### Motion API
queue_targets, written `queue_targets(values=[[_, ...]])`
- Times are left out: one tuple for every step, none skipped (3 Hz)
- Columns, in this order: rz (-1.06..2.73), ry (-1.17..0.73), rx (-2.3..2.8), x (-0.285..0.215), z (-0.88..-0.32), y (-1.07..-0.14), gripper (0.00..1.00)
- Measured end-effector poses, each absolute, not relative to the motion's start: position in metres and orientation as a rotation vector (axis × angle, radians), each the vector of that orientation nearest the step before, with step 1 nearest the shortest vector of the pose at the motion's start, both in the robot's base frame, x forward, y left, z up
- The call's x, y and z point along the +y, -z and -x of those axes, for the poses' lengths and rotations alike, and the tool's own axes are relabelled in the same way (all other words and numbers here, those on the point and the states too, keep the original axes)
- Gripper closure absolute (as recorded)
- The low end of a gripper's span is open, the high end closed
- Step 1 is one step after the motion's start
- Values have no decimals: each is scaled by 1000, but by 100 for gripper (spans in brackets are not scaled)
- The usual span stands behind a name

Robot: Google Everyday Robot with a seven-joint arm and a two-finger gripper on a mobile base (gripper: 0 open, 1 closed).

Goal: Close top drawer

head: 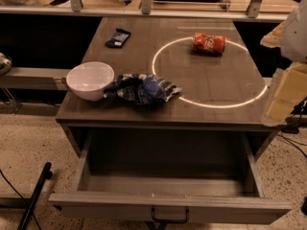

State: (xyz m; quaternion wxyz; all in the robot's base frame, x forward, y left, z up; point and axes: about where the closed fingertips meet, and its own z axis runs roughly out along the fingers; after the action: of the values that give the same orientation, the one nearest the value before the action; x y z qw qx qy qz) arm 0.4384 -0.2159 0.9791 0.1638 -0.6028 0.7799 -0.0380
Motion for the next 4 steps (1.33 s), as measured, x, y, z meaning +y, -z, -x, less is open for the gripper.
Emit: queue_targets(values=[[1719, 109, 2223, -216, -438, -979, 0], [1717, -25, 2179, -200, -421, -943, 0], [1669, -182, 2122, -185, -397, -895, 0], [1586, -316, 2083, -168, -376, -846, 0]])
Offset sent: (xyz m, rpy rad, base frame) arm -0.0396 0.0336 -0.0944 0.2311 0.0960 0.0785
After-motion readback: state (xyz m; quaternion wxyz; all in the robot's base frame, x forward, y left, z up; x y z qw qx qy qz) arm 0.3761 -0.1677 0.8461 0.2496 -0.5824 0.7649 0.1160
